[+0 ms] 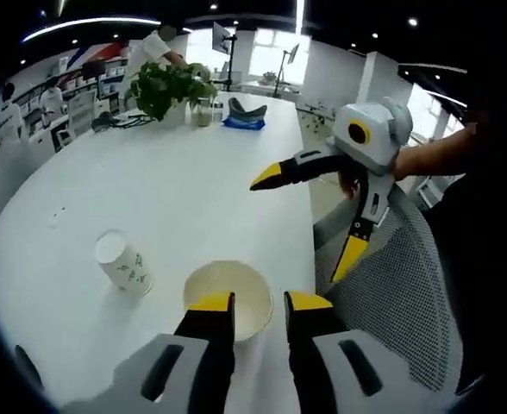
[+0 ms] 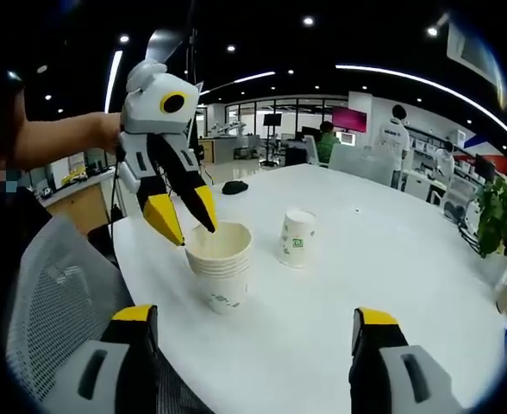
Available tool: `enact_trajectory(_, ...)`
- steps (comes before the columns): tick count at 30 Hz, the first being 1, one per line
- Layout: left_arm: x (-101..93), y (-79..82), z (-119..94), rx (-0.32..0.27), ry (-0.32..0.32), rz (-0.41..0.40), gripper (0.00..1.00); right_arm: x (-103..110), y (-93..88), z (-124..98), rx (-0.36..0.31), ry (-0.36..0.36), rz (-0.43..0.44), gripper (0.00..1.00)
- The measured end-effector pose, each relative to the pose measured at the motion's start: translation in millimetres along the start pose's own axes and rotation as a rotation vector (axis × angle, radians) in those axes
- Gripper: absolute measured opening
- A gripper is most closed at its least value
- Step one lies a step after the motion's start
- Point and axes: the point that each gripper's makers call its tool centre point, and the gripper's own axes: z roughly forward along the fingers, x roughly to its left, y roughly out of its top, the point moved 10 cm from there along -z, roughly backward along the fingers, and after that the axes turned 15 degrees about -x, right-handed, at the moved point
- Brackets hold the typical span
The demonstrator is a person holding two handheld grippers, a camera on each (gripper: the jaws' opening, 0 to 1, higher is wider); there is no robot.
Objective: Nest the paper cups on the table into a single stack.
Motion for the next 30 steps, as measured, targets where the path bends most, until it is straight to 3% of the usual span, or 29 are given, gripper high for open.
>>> enact_trajectory(12,38.9,13.6,-13,-0.167,0.214,0.028,0.37,0,1.0,1,-0.016,0.006,0.023,0.97)
enact_trajectory(18,50.5,13.3,-9,-0.177,0.259,0.032,0.45,1,0.8,1,-0.018,0.010,0.030,0.97)
enact_trajectory(22,57.8,11.7,-2,-0.212,0.262,0.027,0.45,1,0.5,1,-0.012,0.011,0.031,0.97)
enact_trajectory(30,87.6,2.0,12,-0.229,0.333,0.007,0.52,2,0.7,1,-0.004,0.009,0.032,0.97)
